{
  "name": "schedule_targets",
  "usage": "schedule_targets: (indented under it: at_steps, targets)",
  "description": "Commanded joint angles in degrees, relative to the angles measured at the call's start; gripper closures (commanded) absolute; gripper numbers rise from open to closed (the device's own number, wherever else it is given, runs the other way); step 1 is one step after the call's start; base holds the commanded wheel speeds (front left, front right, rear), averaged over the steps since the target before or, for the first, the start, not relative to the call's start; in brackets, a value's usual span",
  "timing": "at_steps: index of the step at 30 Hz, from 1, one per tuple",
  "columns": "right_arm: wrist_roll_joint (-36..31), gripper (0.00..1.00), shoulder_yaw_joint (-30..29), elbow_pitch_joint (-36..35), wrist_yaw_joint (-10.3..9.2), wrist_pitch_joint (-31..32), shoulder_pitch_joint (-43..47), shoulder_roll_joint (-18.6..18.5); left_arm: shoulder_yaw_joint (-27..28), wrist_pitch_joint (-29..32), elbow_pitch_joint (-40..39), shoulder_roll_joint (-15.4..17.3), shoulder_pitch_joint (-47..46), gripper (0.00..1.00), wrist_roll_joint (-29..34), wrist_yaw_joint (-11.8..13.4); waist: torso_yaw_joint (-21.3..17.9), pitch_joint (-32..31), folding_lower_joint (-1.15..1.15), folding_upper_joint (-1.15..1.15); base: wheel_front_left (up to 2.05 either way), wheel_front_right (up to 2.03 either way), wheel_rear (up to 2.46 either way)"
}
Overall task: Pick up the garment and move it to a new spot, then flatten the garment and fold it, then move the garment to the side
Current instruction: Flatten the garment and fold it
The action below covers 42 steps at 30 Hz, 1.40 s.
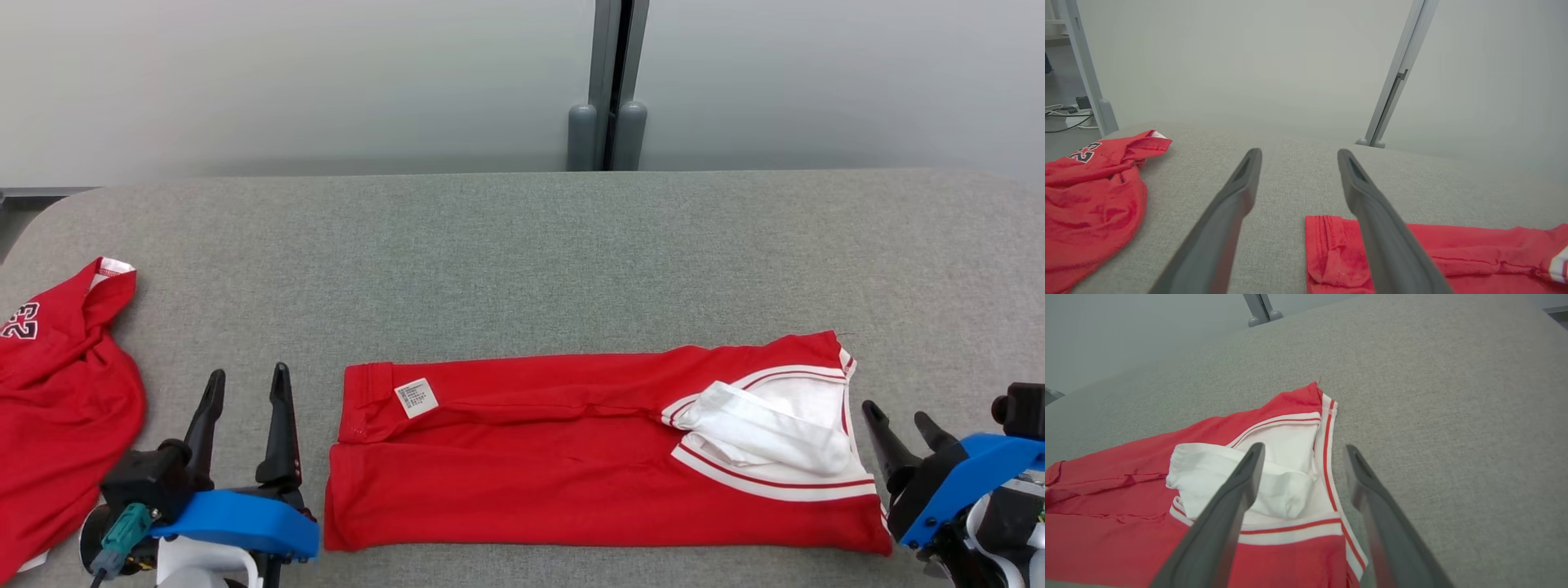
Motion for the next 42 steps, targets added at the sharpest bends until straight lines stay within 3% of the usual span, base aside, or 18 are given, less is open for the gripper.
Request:
schedule_targets:
  at_steps: [1,7,12,24,25,26,27,32,42]
  targets:
    - [0.31,0.00,-0.23,1.85,0.03,-1.24,-1.40,-0.02,0.64,-0.23,0.18,-0.39,0.65,0.00,0.81,-0.40,0.11,0.02,0.00,0.00,0.00,0.00,0.00]
    - [-0.13,0.00,-1.62,13.33,0.03,-7.10,-5.67,0.01,2.97,-0.24,0.88,-2.15,2.19,0.00,3.32,-2.24,1.17,0.57,0.00,0.00,0.00,0.00,0.00]
    - [-4.43,0.00,-1.23,20.96,0.03,-9.59,-8.48,-0.04,3.79,-0.25,1.75,-3.22,1.74,0.00,4.57,-3.34,1.87,1.30,0.00,0.00,0.00,0.00,0.00]
    - [-7.13,0.00,-0.47,33.66,0.03,-9.77,-13.50,0.11,4.16,-0.25,4.14,-4.37,-0.37,0.00,5.80,-5.15,2.44,2.47,0.00,0.00,0.00,0.00,0.00]
    - [-7.17,0.31,-0.09,34.15,0.03,-9.48,-13.82,0.14,4.22,-0.25,4.29,-4.37,-0.51,0.00,5.85,-5.16,2.43,2.55,0.00,0.00,0.00,0.00,0.00]
    - [-7.16,0.73,0.37,34.59,0.03,-9.22,-14.05,0.22,4.30,-0.25,4.38,-4.35,-0.71,0.00,5.91,-5.19,2.40,2.64,0.00,0.00,0.00,0.00,0.00]
    - [-7.01,1.00,0.97,34.81,0.04,-8.97,-14.19,0.35,4.38,-0.25,4.40,-4.34,-0.88,0.00,5.96,-5.23,2.37,2.72,0.00,0.00,0.00,0.00,0.00]
    - [-7.17,1.00,2.07,33.57,0.04,-9.28,-14.62,0.18,4.63,-0.25,4.59,-4.07,-1.16,0.00,6.21,-5.10,2.02,2.87,0.00,0.00,0.00,0.00,0.00]
    - [-11.82,1.00,-6.90,23.26,0.01,-9.47,-12.14,-3.28,5.06,-0.26,4.18,-3.07,0.25,0.00,6.14,-4.47,0.87,1.80,0.00,0.00,0.00,0.00,0.00]
